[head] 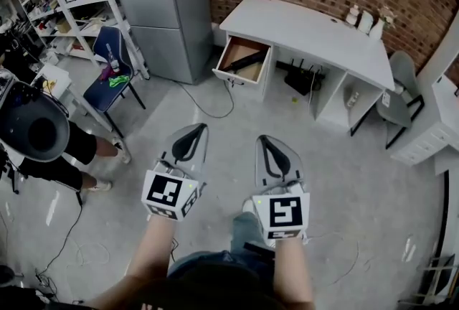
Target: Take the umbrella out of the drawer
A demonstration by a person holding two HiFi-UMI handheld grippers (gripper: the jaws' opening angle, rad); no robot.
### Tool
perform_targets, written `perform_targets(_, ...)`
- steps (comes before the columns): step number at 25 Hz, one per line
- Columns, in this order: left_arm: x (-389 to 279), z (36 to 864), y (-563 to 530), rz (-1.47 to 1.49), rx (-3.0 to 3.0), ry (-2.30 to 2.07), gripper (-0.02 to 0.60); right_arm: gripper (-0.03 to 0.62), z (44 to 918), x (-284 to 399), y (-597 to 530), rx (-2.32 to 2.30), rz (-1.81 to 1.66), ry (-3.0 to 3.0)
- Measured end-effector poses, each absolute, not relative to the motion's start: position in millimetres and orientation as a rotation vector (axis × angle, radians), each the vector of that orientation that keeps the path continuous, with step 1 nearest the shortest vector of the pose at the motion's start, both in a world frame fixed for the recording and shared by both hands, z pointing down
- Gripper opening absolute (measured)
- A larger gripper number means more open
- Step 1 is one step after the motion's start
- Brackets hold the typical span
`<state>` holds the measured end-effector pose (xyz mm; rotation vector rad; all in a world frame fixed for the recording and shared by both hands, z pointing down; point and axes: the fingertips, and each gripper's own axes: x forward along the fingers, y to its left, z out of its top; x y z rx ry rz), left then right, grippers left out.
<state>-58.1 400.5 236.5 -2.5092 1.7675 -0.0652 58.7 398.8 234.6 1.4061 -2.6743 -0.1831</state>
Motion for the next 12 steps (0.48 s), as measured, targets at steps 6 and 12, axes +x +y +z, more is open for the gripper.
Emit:
perform_targets(6, -33.1, 232.8, 294.4, -0.074, -2.490, 1.811, -0.003, -0.009, 232.1, 87.2, 290.3, 1.369, -0.133, -2.695)
perform_targets(12, -23.8, 226.5, 217.3, -0.083, -2.425, 1.850, -0.003, -0.009, 234.1, 99.7, 212.0, 1.324, -0.120, -2.720)
